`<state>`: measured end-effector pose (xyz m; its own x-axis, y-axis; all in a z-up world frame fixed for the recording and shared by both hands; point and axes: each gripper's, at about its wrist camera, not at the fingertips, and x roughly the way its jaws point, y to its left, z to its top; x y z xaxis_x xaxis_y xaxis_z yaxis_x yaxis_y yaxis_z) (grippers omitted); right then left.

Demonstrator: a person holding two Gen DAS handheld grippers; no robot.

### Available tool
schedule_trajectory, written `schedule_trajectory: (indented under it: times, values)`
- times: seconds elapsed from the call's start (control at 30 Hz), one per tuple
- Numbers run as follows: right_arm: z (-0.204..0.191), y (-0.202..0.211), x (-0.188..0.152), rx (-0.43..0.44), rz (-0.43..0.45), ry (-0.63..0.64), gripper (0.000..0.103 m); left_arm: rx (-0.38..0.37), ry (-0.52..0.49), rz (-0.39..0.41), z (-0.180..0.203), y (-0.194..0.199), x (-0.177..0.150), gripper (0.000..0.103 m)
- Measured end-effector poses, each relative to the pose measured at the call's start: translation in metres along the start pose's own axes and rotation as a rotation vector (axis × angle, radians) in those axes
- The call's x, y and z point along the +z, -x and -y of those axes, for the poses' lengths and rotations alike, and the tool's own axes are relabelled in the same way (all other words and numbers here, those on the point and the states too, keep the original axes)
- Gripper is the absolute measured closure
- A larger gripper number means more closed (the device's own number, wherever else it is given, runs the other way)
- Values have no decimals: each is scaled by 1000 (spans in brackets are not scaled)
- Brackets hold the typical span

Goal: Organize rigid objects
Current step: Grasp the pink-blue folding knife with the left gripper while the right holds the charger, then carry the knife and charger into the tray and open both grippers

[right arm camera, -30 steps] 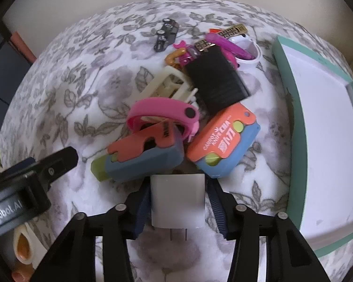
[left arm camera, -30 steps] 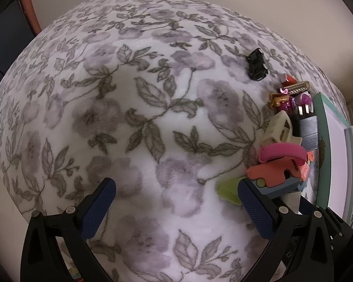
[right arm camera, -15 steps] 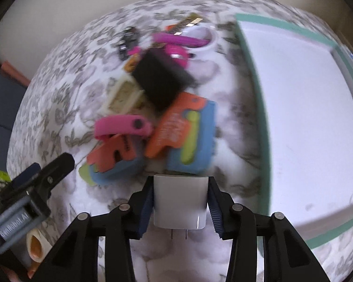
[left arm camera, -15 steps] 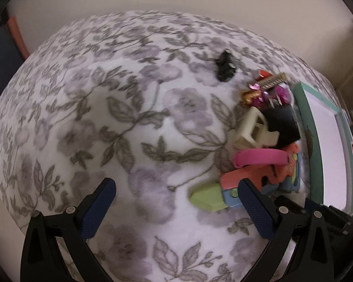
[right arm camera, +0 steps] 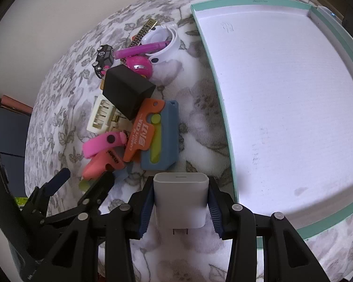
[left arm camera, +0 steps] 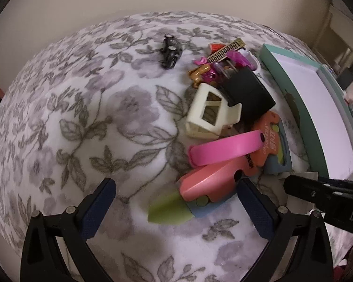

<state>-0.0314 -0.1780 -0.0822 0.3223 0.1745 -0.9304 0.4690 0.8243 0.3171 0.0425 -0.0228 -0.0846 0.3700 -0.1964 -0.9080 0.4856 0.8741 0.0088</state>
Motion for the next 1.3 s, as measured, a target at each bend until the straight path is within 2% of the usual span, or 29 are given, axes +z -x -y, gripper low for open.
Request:
schedule_trajectory:
  times: [0.17, 0.23, 0.27, 0.3, 0.4, 0.7, 1.07, 1.17, 1.3]
  values:
    - [4, 4, -1, 2, -8, 4, 58, -34, -49, 5, 13, -3, 0, 2]
    - [3, 2, 0, 1, -9, 6, 58, -48, -75, 4, 19, -4, -2, 15]
    - [2, 1, 1, 3, -10, 5, 58, -52, -86, -2, 21, -4, -2, 29]
    - [2, 1, 1, 7, -13, 3, 58, -52, -97, -9, 24, -5, -3, 38]
    - [2, -1, 2, 10, -14, 2, 58, -41, -124, -2, 29, -3, -6, 44]
    - [-2, -2, 2, -6, -12, 31, 58, -5, -144, 17, 37, 12, -19, 52]
    - [-22, -7, -6, -125, 20, 187, 58, 45, -158, 23, 34, 24, -29, 53]
    - [-26, -8, -9, -151, 21, 214, 58, 62, -184, 14, 37, 24, -33, 53]
    - [-25, -7, -14, -167, 14, 224, 58, 61, -161, -4, 31, 22, -35, 53]
